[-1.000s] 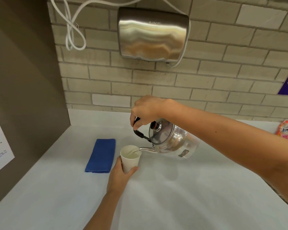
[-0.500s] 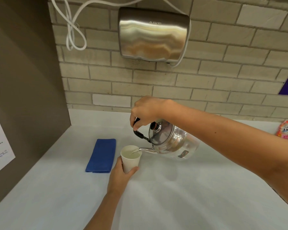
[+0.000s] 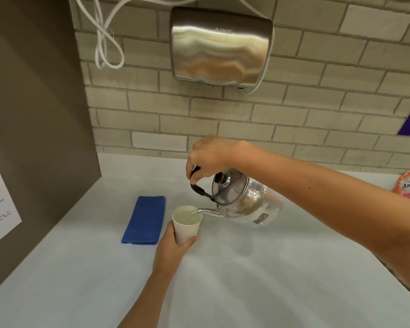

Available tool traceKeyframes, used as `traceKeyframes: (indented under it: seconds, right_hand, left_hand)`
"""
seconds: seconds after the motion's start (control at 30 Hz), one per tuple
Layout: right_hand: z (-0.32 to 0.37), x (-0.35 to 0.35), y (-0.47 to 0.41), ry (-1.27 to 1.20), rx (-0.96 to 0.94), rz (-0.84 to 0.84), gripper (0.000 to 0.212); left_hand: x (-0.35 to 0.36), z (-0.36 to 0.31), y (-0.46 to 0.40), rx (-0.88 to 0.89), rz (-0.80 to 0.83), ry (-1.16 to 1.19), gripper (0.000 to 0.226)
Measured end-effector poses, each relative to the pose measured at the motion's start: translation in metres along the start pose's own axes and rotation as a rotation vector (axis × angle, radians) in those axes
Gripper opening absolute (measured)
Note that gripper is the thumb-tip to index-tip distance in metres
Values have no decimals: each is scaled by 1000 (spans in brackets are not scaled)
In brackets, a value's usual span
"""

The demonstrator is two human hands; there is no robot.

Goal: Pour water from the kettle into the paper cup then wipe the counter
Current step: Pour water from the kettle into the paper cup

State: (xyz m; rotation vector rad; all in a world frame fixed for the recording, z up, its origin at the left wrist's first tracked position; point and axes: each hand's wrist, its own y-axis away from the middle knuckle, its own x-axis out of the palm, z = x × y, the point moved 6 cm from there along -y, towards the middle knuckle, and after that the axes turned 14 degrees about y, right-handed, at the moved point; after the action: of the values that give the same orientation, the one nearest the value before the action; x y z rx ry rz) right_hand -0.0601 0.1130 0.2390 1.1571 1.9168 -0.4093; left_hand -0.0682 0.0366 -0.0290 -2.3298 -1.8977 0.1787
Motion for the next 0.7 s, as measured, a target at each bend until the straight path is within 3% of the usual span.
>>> traceKeyframes:
  seconds: [0.17,0.5,0.7]
  right_hand:
    - [-18,9,17,-131,86,-66,24]
    - [-86,58,62,-689,405,-262,17]
    - [-109,88,33,-762,542,-420,17]
  left_hand:
    - [0,0,2,-8,13,19,66]
    - [-3,0,1,-12,-18,0,64]
    - [-3,1,1,-25,-19,-6,61]
